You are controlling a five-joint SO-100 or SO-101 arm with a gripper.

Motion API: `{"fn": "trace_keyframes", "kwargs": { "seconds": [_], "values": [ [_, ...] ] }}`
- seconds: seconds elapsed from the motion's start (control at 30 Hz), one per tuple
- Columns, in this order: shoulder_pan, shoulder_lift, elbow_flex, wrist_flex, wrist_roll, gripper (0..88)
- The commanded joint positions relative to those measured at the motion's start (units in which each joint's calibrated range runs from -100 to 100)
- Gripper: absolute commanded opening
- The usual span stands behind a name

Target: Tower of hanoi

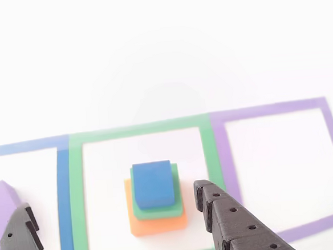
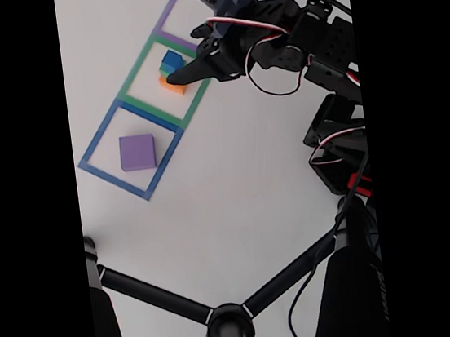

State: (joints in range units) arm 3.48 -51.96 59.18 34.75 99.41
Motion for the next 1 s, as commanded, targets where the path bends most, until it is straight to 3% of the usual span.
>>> {"fn": "trace_keyframes", "kwargs": {
  "seconds": [0.0, 0.53, 0.97],
  "values": [
    [1.12, 1.70, 4.64, -12.89, 0.59, 34.0],
    [2.08, 14.54, 18.55, -43.01, 0.59, 34.7],
    [1.31, 26.65, 20.36, -58.23, 0.59, 31.6]
  ]
}}
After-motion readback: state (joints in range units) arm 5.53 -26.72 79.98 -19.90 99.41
